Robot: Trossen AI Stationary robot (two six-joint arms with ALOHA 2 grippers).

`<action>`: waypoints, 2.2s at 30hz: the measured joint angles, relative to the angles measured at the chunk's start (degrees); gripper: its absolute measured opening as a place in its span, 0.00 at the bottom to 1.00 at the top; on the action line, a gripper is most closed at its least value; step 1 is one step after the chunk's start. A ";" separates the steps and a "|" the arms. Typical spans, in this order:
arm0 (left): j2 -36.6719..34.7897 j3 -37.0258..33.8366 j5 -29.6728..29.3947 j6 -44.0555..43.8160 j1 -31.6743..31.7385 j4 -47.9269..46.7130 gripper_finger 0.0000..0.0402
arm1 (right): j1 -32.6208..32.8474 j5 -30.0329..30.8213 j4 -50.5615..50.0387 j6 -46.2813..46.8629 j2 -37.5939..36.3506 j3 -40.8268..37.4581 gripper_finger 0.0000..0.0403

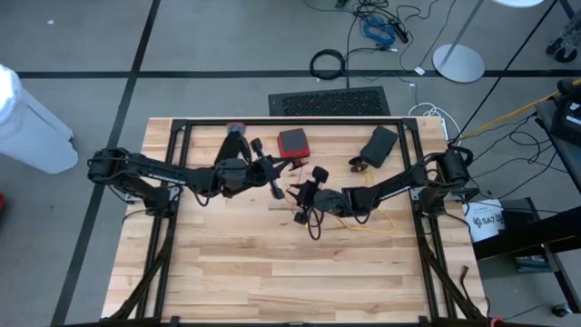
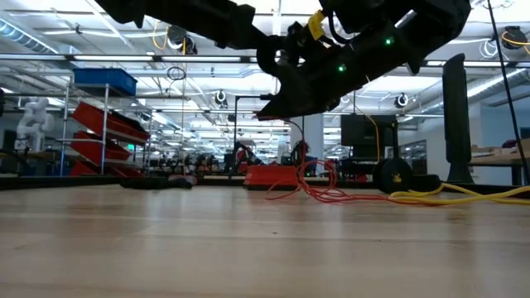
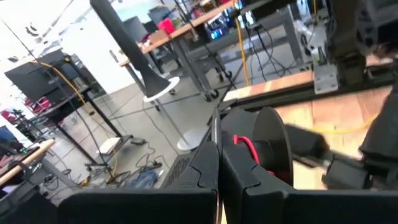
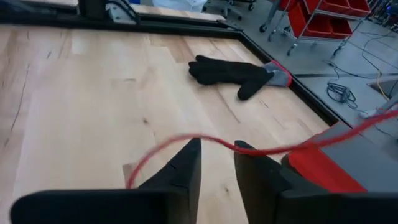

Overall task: Coil cords
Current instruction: Coil the red wire onto the spool

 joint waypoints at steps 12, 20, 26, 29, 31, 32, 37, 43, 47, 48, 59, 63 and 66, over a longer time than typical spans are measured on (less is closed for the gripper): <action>-0.13 -0.02 -1.29 -0.02 0.00 -0.84 0.00 | 3.26 -2.35 -0.28 -3.64 0.00 0.00 0.25; -0.15 0.00 -1.22 -0.17 -0.04 -0.96 0.00 | 2.86 -1.70 -0.97 -4.47 0.00 0.00 0.25; -0.15 -0.02 -1.18 -0.22 -0.04 -2.03 0.00 | 4.61 8.43 -7.87 -5.99 -2.33 0.00 0.25; -0.15 0.00 -1.03 -0.26 -0.04 -2.03 0.00 | 5.10 11.02 -13.16 -2.38 -4.77 0.00 0.25; -0.15 -0.02 -1.03 -0.34 -0.04 -2.03 0.00 | 5.12 11.22 -14.56 0.17 -5.64 0.01 0.25; -0.15 -0.01 -1.01 -0.76 -0.04 -2.03 0.00 | 5.09 11.21 -15.32 1.03 -5.80 0.02 0.25; -0.15 -0.02 0.28 -1.77 -0.04 -2.03 0.00 | 4.66 10.63 -15.95 2.74 -5.01 0.02 0.25; -0.15 -0.02 0.37 -1.81 -0.04 -1.97 0.00 | 2.88 8.12 -12.06 -0.62 -4.02 0.02 0.25; -0.15 -0.02 0.46 -1.89 -0.04 -1.99 0.00 | 1.48 6.27 -12.12 -1.05 -4.02 0.02 0.25; -0.15 -0.02 0.46 -1.92 -0.07 -1.95 0.00 | 1.01 4.72 -12.09 -0.94 -4.00 0.02 0.25; -0.16 -0.01 1.54 -3.19 -0.07 -1.92 0.00 | -1.16 2.14 -11.66 -0.06 -2.04 0.00 0.25; -0.17 0.00 1.55 -3.19 -0.04 -1.92 0.00 | -1.68 2.32 -11.77 0.07 -1.18 0.01 0.25; -0.17 0.00 1.56 -3.19 -0.04 -1.92 0.00 | -1.89 2.29 -11.13 0.23 -0.45 -0.02 0.23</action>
